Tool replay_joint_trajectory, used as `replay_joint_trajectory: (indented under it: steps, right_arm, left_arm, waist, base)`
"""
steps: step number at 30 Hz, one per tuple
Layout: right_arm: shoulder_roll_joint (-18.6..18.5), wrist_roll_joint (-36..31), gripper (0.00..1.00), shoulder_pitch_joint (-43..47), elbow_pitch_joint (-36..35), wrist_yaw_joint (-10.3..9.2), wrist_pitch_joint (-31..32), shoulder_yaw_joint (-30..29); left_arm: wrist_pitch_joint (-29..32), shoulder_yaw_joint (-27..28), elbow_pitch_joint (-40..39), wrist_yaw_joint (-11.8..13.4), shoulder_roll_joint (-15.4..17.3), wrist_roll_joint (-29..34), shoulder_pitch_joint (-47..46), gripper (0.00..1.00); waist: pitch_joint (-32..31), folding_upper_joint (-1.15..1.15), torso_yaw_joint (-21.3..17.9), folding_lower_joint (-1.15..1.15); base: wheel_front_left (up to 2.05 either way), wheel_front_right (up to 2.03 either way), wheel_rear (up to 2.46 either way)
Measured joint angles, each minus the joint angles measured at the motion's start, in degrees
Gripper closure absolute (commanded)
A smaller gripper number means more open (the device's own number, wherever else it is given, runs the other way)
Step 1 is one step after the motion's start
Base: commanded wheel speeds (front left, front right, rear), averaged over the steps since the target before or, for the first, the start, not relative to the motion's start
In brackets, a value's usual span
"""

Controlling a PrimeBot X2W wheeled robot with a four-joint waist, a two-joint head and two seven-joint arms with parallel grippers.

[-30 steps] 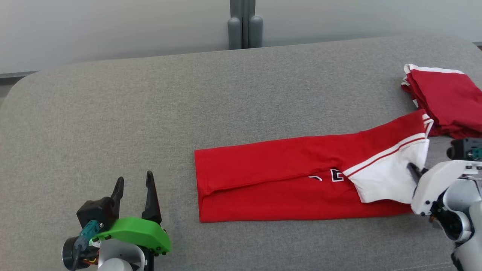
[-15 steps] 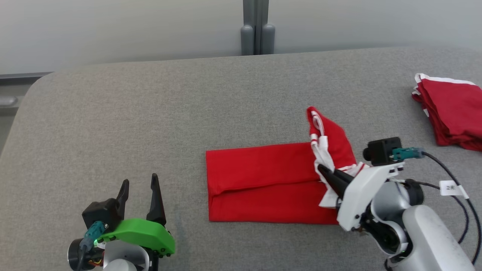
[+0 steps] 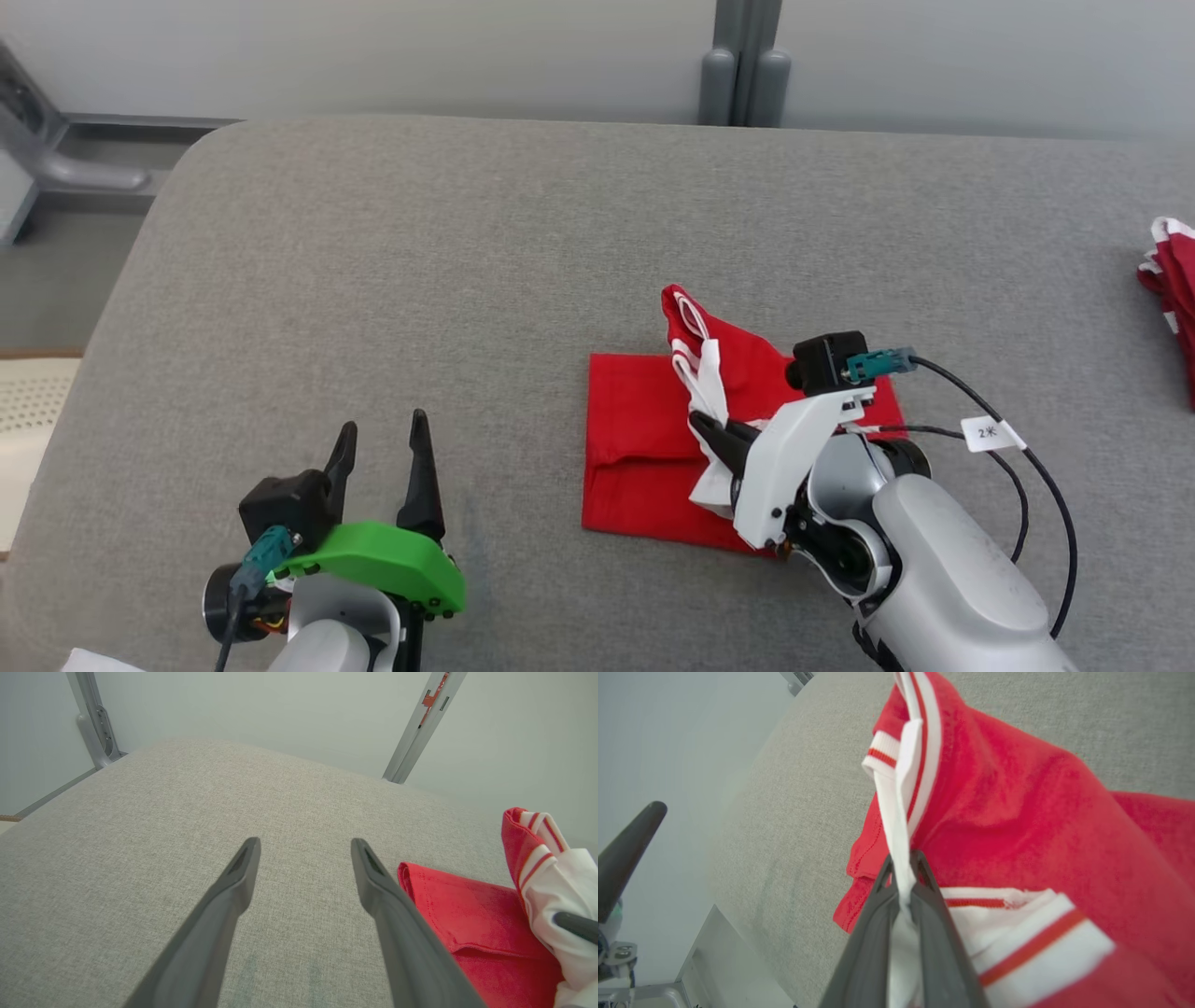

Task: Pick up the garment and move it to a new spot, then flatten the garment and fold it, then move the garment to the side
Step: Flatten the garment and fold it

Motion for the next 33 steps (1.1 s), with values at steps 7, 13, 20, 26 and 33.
replay_joint_trajectory:
  steps: [7,13,20,26,33]
  right_arm:
    - [0.1,4.6,1.00,-5.3,9.2,0.00,-4.0,4.1]
    - [0.1,7.2,0.54,-8.1,15.7,0.00,-6.8,8.3]
    - [0.2,10.2,0.00,-9.5,16.8,0.01,-10.9,13.2]
    - [0.2,10.5,0.00,-10.5,11.9,0.01,-14.5,14.6]
    - [-1.8,5.5,0.00,-10.2,5.6,0.01,-17.4,9.3]
  left_arm:
    - [-0.3,-0.8,1.5,-0.6,-0.7,0.1,-0.8,0.00]
    - [-0.4,-1.5,2.5,-1.1,-1.2,0.1,-1.0,0.00]
    - [-0.8,-1.4,2.8,-1.1,-1.1,0.0,-0.9,0.00]
    - [-0.8,-1.4,2.5,-0.7,-0.6,-0.1,-0.6,0.00]
    - [-0.3,-2.0,1.5,-0.2,0.0,0.0,0.3,0.00]
  waist:
    - [0.8,0.00,4.3,0.00]
    - [0.9,0.00,6.6,0.00]
    - [-0.1,0.00,6.2,0.00]
    - [-0.8,0.00,4.3,0.00]
    - [-2.1,0.00,1.4,0.00]
  base:
    - [0.00,0.00,0.00]
    - [0.00,0.00,0.00]
    - [0.00,0.00,0.00]
    - [0.00,0.00,0.00]
    - [0.00,0.00,0.00]
